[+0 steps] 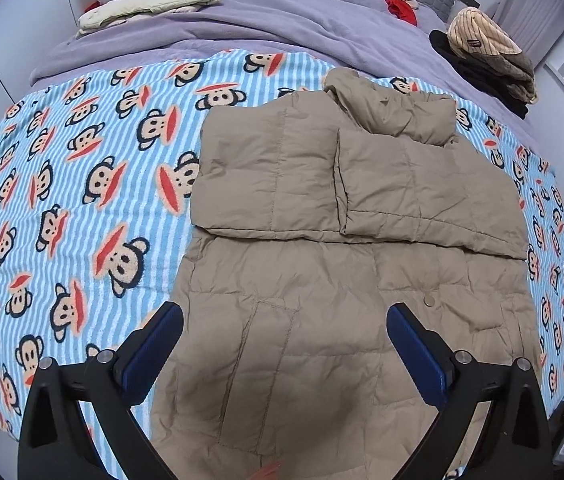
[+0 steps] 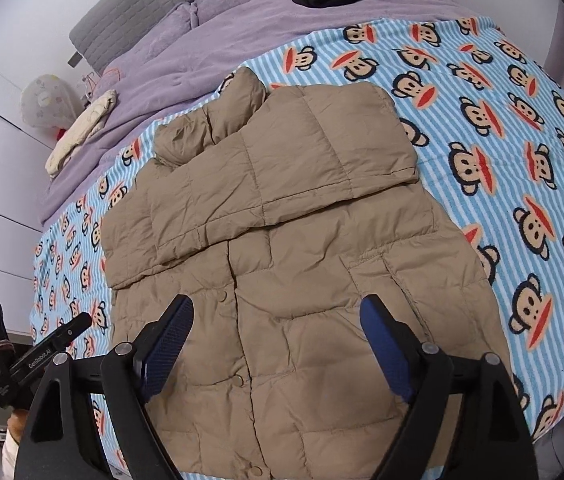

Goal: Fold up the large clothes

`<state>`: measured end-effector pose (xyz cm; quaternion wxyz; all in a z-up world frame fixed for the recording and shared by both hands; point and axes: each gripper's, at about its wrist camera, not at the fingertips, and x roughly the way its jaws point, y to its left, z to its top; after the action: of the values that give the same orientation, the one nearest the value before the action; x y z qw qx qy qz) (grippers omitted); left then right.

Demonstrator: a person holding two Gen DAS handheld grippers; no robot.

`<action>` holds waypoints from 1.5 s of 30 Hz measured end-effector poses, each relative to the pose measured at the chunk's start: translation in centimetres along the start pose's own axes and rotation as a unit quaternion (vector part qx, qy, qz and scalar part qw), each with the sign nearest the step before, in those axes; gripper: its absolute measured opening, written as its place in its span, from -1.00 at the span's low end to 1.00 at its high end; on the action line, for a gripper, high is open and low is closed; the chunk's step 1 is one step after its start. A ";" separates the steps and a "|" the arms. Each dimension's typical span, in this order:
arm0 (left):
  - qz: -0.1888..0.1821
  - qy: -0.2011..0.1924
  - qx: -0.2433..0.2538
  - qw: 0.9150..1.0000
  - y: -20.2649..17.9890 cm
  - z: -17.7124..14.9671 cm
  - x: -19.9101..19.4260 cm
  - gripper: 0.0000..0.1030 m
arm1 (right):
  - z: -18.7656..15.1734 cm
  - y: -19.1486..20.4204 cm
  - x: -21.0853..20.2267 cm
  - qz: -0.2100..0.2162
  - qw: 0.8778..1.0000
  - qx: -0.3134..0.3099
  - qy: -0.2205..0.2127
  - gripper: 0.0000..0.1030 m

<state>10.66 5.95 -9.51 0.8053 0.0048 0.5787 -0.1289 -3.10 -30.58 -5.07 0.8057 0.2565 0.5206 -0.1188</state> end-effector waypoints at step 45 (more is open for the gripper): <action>0.048 0.007 -0.082 0.995 1.4 -13.7 -7.8 0.98 | -6.4 -5.8 -1.5 0.085 0.989 0.062 0.106 0.71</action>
<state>-4.09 11.00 -6.90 0.8041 -0.0325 0.5921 -0.0425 -11.36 -32.14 -7.52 0.7355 0.3602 0.5713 -0.0540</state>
